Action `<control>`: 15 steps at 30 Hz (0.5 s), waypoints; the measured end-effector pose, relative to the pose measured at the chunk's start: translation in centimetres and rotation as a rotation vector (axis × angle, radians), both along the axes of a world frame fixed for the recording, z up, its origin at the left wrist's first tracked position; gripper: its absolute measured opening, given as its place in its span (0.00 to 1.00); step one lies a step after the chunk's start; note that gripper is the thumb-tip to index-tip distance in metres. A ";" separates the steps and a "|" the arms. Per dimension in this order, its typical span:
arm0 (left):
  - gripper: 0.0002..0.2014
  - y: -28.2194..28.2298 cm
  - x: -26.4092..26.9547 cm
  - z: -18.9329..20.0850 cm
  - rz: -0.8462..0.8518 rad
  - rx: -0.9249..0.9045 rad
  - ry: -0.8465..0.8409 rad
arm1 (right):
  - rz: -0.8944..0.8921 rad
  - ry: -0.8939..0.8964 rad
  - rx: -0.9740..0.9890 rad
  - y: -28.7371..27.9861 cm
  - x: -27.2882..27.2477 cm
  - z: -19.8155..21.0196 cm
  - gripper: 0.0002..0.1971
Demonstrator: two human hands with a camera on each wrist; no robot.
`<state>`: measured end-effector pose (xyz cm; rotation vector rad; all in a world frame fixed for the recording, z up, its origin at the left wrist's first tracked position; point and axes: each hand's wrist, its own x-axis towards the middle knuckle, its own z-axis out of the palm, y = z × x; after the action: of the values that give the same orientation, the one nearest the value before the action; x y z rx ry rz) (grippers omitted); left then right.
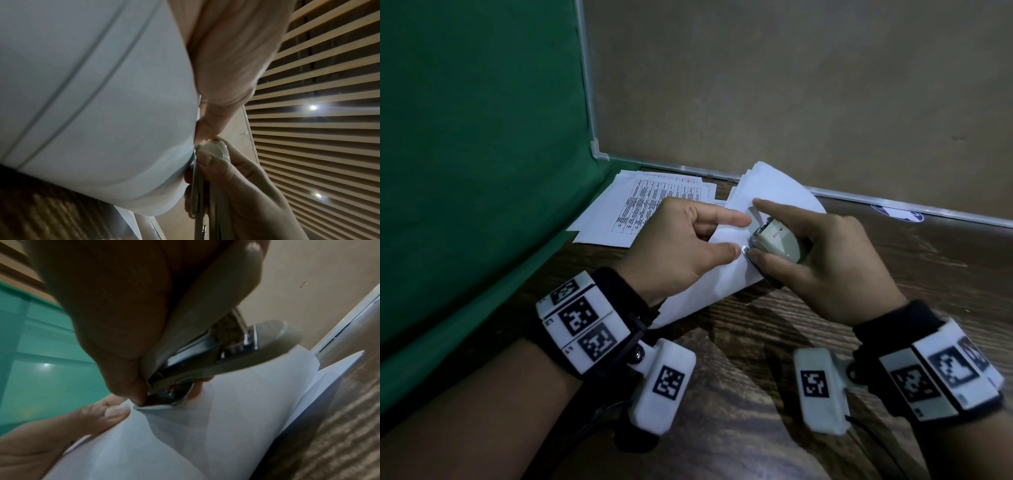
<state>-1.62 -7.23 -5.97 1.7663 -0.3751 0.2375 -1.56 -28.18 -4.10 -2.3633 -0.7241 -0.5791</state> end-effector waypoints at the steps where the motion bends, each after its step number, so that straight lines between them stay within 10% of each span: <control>1: 0.20 -0.1 -0.1 0.1 -0.010 -0.003 0.006 | 0.001 -0.021 0.005 0.0 0.0 -0.1 0.29; 15: 0.19 -0.5 0.0 0.1 0.022 -0.001 0.077 | 0.062 -0.056 0.027 -0.2 0.7 -0.4 0.27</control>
<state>-1.66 -7.77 -5.86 1.7743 -0.3003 0.1843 -0.91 -28.40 -4.47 -2.2995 -0.8064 -0.6271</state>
